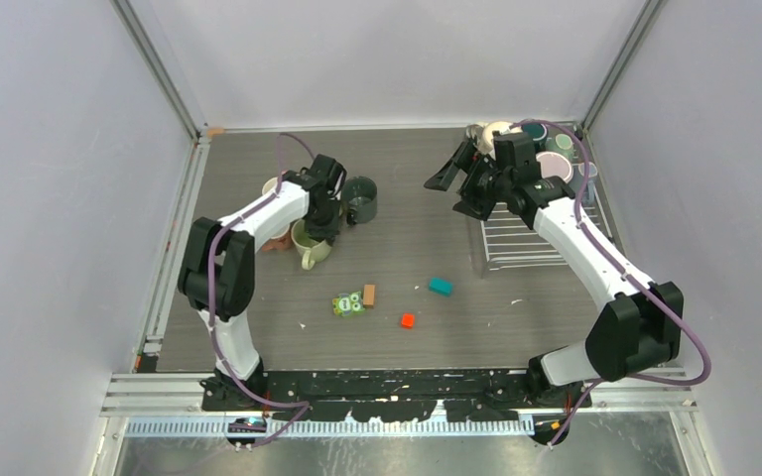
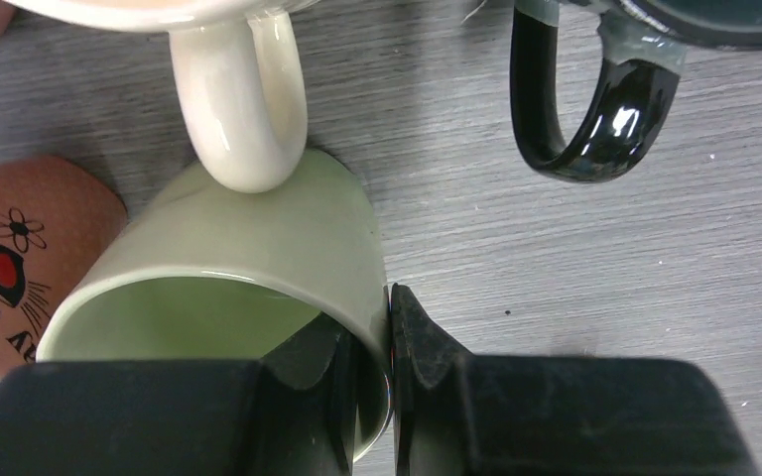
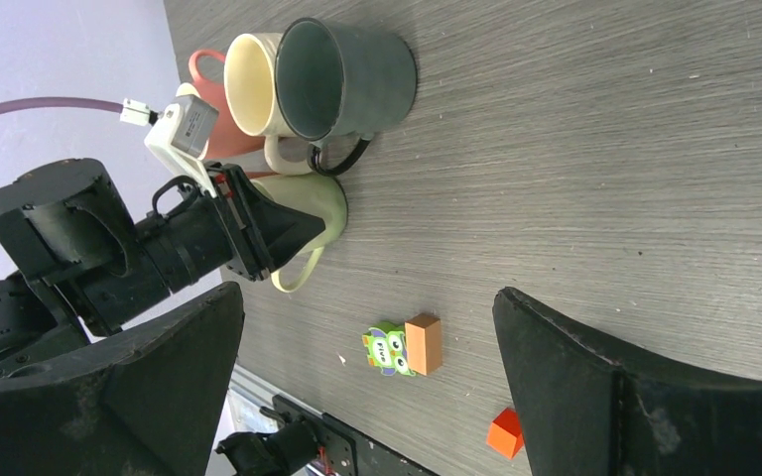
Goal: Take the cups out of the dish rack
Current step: Place the cup at the center of the board.
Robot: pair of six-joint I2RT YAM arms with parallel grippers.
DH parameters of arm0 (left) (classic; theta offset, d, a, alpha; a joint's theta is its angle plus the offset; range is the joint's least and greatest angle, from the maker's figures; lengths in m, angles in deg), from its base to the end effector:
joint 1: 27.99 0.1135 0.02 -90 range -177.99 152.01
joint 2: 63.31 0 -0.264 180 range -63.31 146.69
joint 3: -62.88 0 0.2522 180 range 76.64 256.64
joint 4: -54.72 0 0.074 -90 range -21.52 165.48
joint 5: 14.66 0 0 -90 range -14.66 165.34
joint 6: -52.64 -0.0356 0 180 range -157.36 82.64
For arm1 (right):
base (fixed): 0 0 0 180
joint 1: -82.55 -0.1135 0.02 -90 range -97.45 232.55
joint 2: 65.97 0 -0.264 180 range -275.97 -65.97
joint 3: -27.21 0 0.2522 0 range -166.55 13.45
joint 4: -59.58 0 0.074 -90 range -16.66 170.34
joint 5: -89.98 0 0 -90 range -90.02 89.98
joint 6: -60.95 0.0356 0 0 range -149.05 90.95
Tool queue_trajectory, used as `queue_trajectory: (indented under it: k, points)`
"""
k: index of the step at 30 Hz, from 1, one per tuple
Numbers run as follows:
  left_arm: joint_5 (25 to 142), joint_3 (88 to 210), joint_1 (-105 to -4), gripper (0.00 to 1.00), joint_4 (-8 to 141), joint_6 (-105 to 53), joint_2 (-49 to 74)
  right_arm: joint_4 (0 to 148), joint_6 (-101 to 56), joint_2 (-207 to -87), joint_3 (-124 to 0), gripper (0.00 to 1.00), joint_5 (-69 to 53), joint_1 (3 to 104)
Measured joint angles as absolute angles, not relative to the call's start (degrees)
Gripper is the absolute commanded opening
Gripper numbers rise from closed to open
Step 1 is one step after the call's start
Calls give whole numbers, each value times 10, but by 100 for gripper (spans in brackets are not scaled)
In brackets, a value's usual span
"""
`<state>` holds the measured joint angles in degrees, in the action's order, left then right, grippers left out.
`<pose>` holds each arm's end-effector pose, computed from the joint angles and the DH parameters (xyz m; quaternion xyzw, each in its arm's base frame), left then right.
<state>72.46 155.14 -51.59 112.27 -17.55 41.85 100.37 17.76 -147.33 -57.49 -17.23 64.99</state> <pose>0.3412 -0.1471 0.2088 0.0283 0.9848 -0.0398 0.1669 0.2999 0.1059 0.3235 0.1598 0.8746 0.3467 0.2990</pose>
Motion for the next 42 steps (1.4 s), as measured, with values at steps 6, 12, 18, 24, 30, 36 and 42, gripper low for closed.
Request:
queue_trajectory:
  k: [6,12,18,24,30,36,42]
  points:
    - [720,1578,-516,0,1133,-186,439,1003,176,-1481,-578,100,-172,650]
    - [717,1604,-516,16,1141,-196,458,1002,175,-1490,-583,100,-173,650]
    - [713,1612,-516,46,1146,-201,462,1002,172,-1493,-583,100,-173,650]
    - [714,1612,-519,60,1156,-203,439,1009,168,-1497,-592,100,-170,650]
    - [730,1612,-523,73,1169,-204,341,1029,160,-1504,-612,100,-155,650]
    - [778,1593,-525,100,1167,-206,248,1065,144,-1517,-645,100,-119,650]
    - [820,1548,-536,100,1156,-197,182,1121,112,-1539,-703,100,-49,655]
